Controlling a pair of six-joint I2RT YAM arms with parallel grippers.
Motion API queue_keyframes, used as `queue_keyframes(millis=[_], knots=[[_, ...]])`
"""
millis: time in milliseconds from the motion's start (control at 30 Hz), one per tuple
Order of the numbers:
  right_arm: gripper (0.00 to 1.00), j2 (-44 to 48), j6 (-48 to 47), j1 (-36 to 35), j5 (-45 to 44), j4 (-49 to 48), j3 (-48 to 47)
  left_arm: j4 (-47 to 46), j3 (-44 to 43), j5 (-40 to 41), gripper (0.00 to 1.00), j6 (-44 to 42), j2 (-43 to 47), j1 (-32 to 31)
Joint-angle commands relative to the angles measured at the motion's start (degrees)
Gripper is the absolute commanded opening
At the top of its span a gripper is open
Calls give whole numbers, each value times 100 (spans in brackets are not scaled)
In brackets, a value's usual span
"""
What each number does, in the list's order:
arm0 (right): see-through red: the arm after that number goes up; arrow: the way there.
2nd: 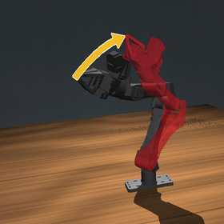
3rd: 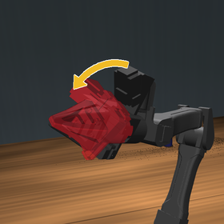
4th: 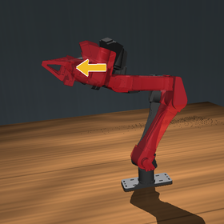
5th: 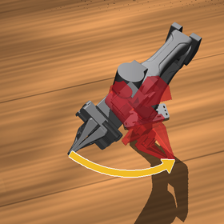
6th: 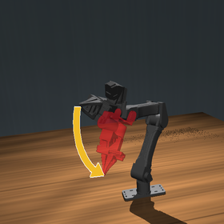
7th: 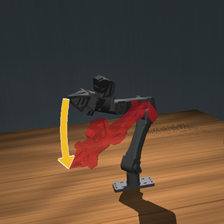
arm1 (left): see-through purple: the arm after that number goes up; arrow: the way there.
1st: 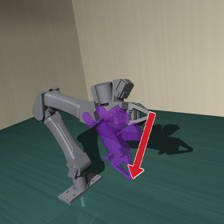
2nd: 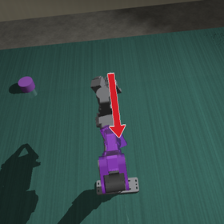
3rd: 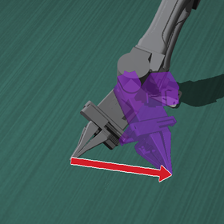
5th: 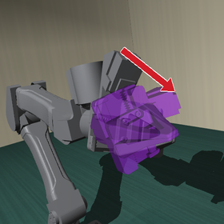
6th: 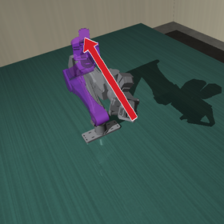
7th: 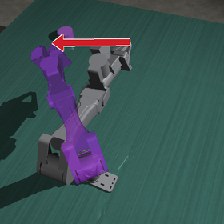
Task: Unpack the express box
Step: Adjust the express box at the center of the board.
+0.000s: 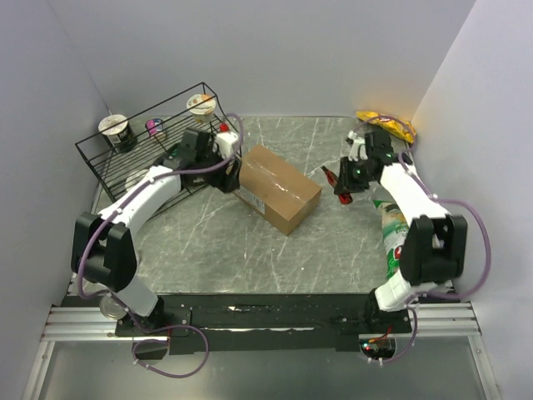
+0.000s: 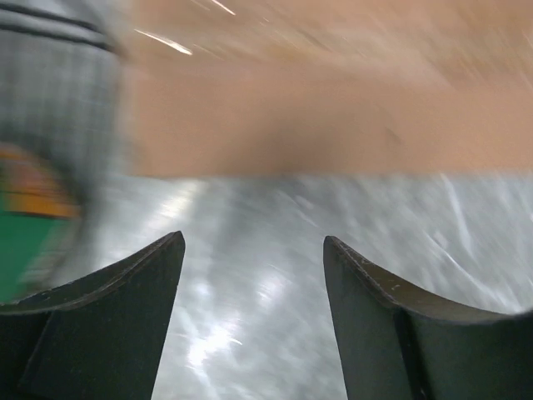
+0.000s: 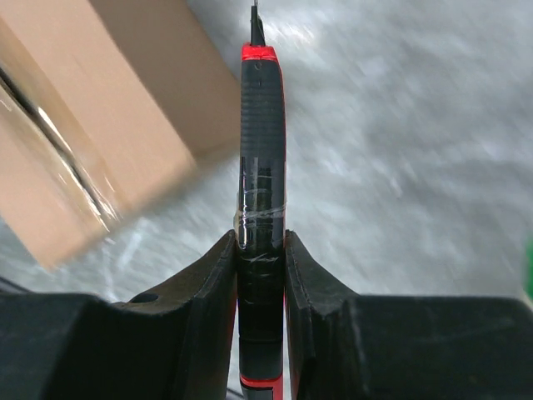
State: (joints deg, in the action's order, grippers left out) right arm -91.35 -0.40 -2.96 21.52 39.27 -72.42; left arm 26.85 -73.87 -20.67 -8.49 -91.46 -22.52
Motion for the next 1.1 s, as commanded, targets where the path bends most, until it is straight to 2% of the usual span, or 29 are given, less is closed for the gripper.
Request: queue_keyframes(millis=[0, 267, 433, 567, 667, 733, 1067], knots=[[0, 1066, -197, 50, -561, 124, 395, -259, -444, 616, 75, 373, -407, 90], [0, 1796, 32, -11, -306, 731, 1405, -426, -998, 379, 78, 814, -1400, 99], [0, 1691, 32, -38, 45, 872, 1661, -435, -1051, 143, 76, 1034, -1708, 90], [0, 1376, 365, -38, 124, 741, 1469, -400, -727, -87, 72, 972, -1463, 73], [0, 1068, 550, -38, 160, 696, 1179, -514, -576, 351, 75, 972, -1182, 64], [0, 901, 603, -38, 168, 696, 985, -549, -655, 694, 77, 639, -1137, 64], [0, 856, 691, -64, 212, 687, 914, -743, -1103, 810, 79, 463, -1875, 20]])
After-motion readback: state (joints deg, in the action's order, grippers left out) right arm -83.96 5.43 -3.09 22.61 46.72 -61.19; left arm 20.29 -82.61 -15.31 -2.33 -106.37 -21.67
